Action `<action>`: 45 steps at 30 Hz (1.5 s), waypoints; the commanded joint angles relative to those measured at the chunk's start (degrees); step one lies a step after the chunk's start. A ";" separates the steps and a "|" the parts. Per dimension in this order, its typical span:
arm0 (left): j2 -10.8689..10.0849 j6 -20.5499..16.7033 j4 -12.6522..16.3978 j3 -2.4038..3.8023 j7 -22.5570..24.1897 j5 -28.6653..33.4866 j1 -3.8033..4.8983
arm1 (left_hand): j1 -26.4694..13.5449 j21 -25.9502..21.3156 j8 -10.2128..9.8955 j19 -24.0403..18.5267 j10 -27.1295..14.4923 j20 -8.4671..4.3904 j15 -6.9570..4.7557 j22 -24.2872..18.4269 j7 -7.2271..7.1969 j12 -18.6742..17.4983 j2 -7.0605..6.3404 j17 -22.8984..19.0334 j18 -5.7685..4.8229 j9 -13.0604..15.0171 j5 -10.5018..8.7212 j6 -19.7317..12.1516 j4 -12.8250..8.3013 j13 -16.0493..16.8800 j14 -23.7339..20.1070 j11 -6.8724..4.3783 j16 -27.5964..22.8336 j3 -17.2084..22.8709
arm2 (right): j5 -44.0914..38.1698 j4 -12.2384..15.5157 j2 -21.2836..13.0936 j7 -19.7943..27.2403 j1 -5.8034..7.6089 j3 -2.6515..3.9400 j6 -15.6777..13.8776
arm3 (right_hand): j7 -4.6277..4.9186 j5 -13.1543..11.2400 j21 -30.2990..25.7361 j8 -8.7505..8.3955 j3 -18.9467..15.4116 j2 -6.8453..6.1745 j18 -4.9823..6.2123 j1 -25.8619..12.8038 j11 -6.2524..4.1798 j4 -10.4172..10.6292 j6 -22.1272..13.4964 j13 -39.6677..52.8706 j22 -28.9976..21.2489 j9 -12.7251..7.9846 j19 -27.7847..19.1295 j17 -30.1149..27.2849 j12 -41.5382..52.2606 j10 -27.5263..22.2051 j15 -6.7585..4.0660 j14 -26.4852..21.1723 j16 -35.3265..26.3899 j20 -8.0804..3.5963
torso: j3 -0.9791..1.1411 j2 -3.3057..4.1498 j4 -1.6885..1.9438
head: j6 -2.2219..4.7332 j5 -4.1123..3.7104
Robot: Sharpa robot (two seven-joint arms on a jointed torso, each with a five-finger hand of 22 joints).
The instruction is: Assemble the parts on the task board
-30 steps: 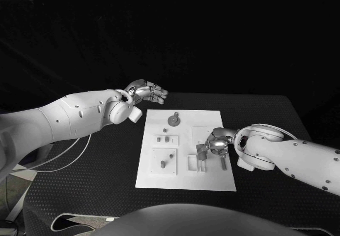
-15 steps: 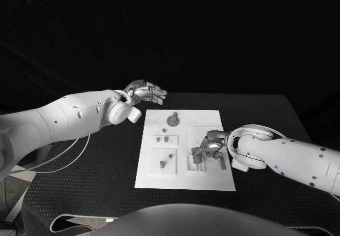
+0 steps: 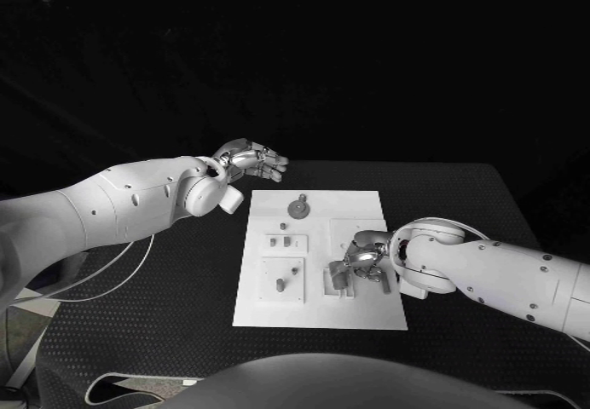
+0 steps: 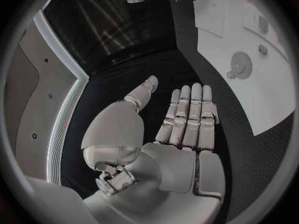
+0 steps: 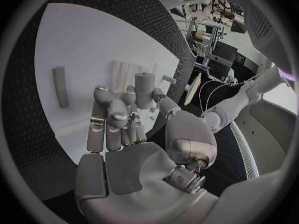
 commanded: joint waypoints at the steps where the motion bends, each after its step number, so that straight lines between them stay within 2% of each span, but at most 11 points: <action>1: 0.11 1.03 0.11 0.04 0.34 0.35 0.04 | -0.59 0.06 0.29 -0.04 0.26 0.28 0.22 -0.09 -0.07 -0.20 -0.09 0.10 0.34 -0.06 0.24 -0.09 0.25 -0.10 -0.13 0.08 -0.31 -0.12 | 0.23 -0.13 0.51 0.06 -0.45 -0.07 1.21 | 0.03 0.21 0.36 -0.38 1.55 1.34 0.82 1.19 -0.13 -1.15 0.53 -0.09 1.04 0.08 -0.05 -0.06 -0.21 0.43 -0.39 -0.13 0.07 0.44 | 0.03 0.02 0.00 | 0.00 0.05; 6: 0.07 1.07 0.07 0.04 0.27 0.35 0.04 | -0.60 0.06 0.30 -0.05 0.26 0.28 0.22 -0.11 -0.06 -0.21 -0.10 0.13 0.34 -0.07 0.23 -0.10 0.26 -0.11 -0.13 0.08 -0.34 -0.13 | -0.01 -0.84 0.79 0.07 -0.86 -0.34 0.98 | 0.03 0.21 0.38 -0.38 1.55 1.27 0.82 1.06 -0.14 -1.12 0.56 -0.08 1.04 0.08 -0.04 -0.06 -0.22 0.45 -0.39 -0.12 0.09 0.44 | 0.03 0.03 0.12 | 0.00 0.08; 11: 0.03 1.15 0.07 0.04 0.27 0.35 0.04 | -0.62 0.06 0.30 -0.07 0.25 0.29 0.23 -0.13 -0.06 -0.22 -0.11 0.17 0.34 -0.08 0.23 -0.11 0.26 -0.11 -0.13 0.08 -0.36 -0.14 | -1.22 -1.50 0.82 0.09 -0.94 -0.38 0.22 | 0.03 0.21 0.38 -0.40 1.57 1.22 0.82 1.01 -0.14 -1.11 0.56 -0.08 1.04 0.08 -0.04 -0.07 -0.22 0.46 -0.39 -0.13 0.09 0.44 | -0.01 0.00 0.00 | 0.00 0.18; 28: 0.01 1.42 0.04 0.04 0.22 0.35 0.04 | -0.65 0.06 0.31 -0.09 0.23 0.30 0.24 -0.17 -0.05 -0.24 -0.14 0.27 0.35 -0.11 0.23 -0.13 0.26 -0.13 -0.15 0.09 -0.45 -0.16 | -0.98 -2.29 1.73 0.16 -1.48 -0.52 -0.22 | 0.06 0.21 0.36 -0.60 1.60 0.28 0.82 0.03 -0.11 -0.75 0.51 -0.09 0.97 0.07 -0.03 -0.14 -0.34 0.47 -0.37 -0.16 0.07 0.47 | 0.01 0.02 0.04 | 0.00 0.30; 32: 0.04 1.46 0.05 0.04 0.22 0.35 0.04 | -0.66 0.07 0.32 -0.10 0.23 0.31 0.24 -0.18 -0.05 -0.24 -0.15 0.30 0.35 -0.12 0.23 -0.14 0.27 -0.13 -0.15 0.09 -0.47 -0.16 | -0.98 -2.61 1.86 0.18 -1.51 -0.53 -1.14 | 0.08 0.21 0.25 -0.79 1.78 -1.06 0.82 -1.24 -0.09 0.43 0.47 -0.10 0.89 0.07 -0.01 -0.24 -0.48 0.43 -0.36 -0.23 0.00 0.46 | 0.00 0.02 0.02 | 0.00 0.24; 43: 0.01 1.45 0.04 0.04 0.23 0.35 0.04 | -0.67 0.07 0.33 -0.11 0.24 0.31 0.24 -0.21 -0.05 -0.25 -0.15 0.37 0.37 -0.13 0.23 -0.14 0.27 -0.14 -0.15 0.09 -0.52 -0.16 | -1.27 -2.57 2.03 0.13 -1.54 -0.54 -1.74 | 0.05 0.21 0.25 -0.86 2.15 -1.18 0.82 -1.91 -0.12 1.32 0.56 -0.04 0.88 0.13 0.10 -0.27 -0.48 0.49 -0.39 -0.18 0.06 0.39 | 0.00 0.00 0.01 | 0.00 0.20; 44: 0.01 1.46 0.04 0.04 0.23 0.35 0.04 | -0.67 0.07 0.33 -0.11 0.24 0.31 0.24 -0.21 -0.05 -0.25 -0.15 0.38 0.37 -0.14 0.23 -0.14 0.27 -0.14 -0.15 0.09 -0.52 -0.16 | -1.27 -2.50 2.04 0.15 -1.55 -0.54 -1.69 | 0.06 0.21 0.24 -0.89 2.04 -1.53 0.82 -2.26 -0.10 1.52 0.55 -0.04 0.88 0.13 0.10 -0.28 -0.49 0.49 -0.38 -0.18 0.07 0.40 | -0.01 0.01 0.01 | 0.00 0.19; 45: 0.03 1.47 0.03 0.04 0.23 0.35 0.04 | -0.67 0.08 0.33 -0.11 0.24 0.31 0.24 -0.22 -0.05 -0.25 -0.15 0.39 0.37 -0.14 0.23 -0.15 0.27 -0.14 -0.15 0.09 -0.52 -0.16 | -1.27 -2.43 2.03 0.16 -1.55 -0.54 -1.74 | 0.08 0.20 0.21 -0.93 1.59 -2.55 0.82 -3.20 -0.07 1.88 0.54 -0.03 0.88 0.13 0.06 -0.29 -0.52 0.47 -0.35 -0.21 0.06 0.47 | 0.00 0.01 0.00 | 0.00 0.18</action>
